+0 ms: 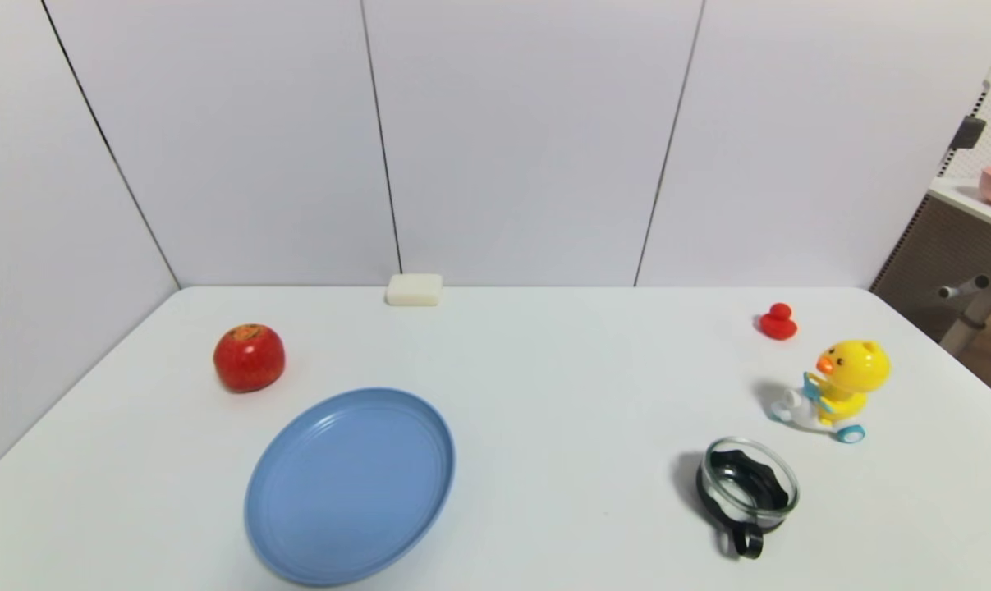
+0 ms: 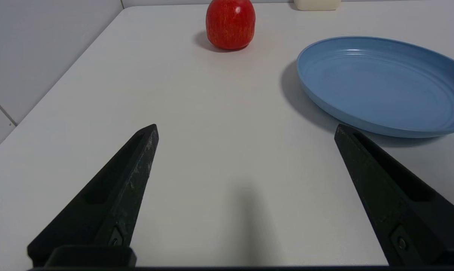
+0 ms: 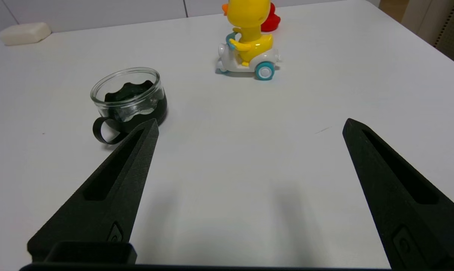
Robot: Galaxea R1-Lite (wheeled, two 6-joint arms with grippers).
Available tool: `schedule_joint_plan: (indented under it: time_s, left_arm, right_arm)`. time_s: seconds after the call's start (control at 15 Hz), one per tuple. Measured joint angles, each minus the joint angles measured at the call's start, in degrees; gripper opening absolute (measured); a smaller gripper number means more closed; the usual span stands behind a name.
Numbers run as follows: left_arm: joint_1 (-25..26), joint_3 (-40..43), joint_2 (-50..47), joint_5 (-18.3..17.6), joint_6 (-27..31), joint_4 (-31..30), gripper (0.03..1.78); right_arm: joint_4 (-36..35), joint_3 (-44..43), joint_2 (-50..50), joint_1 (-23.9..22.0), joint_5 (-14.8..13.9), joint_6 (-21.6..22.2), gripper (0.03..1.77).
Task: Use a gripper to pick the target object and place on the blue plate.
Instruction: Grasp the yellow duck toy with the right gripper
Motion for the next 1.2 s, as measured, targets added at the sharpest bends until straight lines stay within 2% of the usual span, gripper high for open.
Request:
schedule_joint_plan:
  time_s: [0.27, 0.4, 0.73, 1.2]
  left_arm:
    - [-0.02, 0.0, 0.0, 0.0, 0.0, 0.0, 1.69]
    - [0.0, 0.0, 0.0, 0.0, -0.02, 0.0, 1.69]
    - [0.0, 0.0, 0.0, 0.0, 0.0, 0.0, 1.69]
    - [0.0, 0.0, 0.0, 0.0, 0.02, 0.0, 1.69]
  right_arm:
    - [-1.24, -0.21, 1.16, -0.02, 0.16, -0.77, 1.69]
    - [-4.88, -1.79, 6.01, -0.05, 0.16, -0.9, 1.69]
    - [-15.21, -8.44, 27.21, -0.17, -0.01, -0.85, 1.69]
    - [-21.22, -24.86, 59.58, 0.21, 0.13, -0.66, 1.69]
